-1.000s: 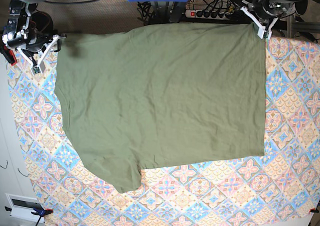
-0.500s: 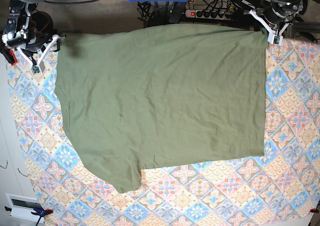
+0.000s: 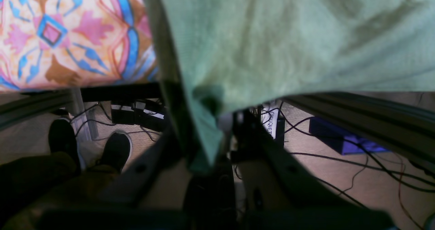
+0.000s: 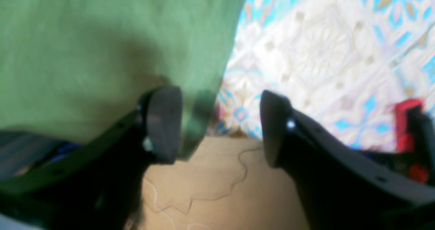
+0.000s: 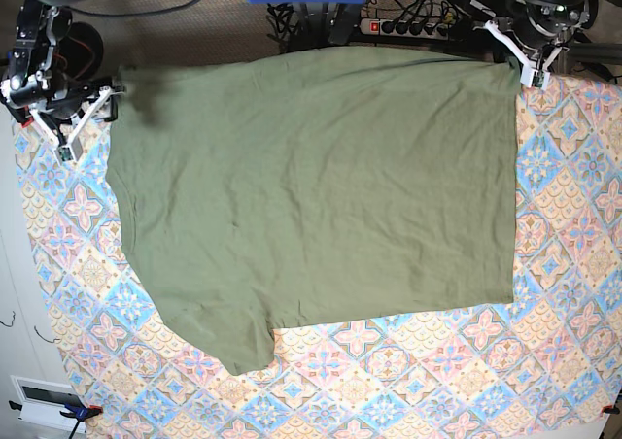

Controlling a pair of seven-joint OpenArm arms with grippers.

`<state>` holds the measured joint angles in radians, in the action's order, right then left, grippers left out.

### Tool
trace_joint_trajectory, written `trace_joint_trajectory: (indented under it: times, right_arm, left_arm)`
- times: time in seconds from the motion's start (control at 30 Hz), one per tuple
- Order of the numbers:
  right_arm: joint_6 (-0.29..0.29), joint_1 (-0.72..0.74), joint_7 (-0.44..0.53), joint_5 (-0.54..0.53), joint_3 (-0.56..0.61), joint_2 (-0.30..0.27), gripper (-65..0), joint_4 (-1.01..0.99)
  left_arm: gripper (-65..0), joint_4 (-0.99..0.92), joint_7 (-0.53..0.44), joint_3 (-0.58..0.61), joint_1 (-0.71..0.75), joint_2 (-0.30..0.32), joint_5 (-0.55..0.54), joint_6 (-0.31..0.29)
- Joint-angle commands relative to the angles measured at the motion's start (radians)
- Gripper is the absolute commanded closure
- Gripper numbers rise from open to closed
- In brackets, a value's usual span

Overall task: Layout the t-shirt on the table in an organized manner, then fold the t-shirt properly
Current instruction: 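Hold the shirt edge with both grippers, adjusting the left gripper's grip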

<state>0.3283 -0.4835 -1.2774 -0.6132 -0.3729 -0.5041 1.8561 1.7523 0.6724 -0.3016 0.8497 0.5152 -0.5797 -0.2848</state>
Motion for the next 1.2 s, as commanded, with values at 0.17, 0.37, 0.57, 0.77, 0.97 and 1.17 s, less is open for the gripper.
trace_joint_trajectory:
  times: [0.17,0.37,0.57,0.77,0.97,1.17]
  right_arm:
    - [-0.002,-0.004,-0.002,-0.001,-0.002,-0.018,-35.6,-0.045]
    - [-0.002,-0.004,0.000,-0.001,0.002,-0.018,-40.2,-0.080]
    - [-0.002,-0.004,0.000,-0.001,0.005,-0.018,-50.0,-0.080]
    - [-0.002,-0.004,0.000,-0.001,0.056,-0.017,-47.8,-0.082]
    - [-0.002,0.022,0.003,-0.001,0.088,-0.017,-47.1,-0.085]
    - [-0.002,0.030,0.009,-0.001,0.088,-0.017,-44.4,-0.135]
  left_arm:
    - [0.0,0.013,-0.012,-0.009,0.006,0.012,-0.006,0.000]
    - [0.0,0.013,-0.012,-0.009,0.004,0.012,-0.006,0.000]
    - [0.0,0.013,-0.012,-0.009,0.004,0.012,-0.006,0.000]
    - [0.0,0.013,-0.012,-0.011,0.003,0.012,-0.006,0.000]
    - [0.0,0.013,-0.012,-0.011,0.003,0.012,-0.006,0.000]
    - [0.0,0.013,-0.013,-0.011,0.003,0.012,-0.006,0.000]
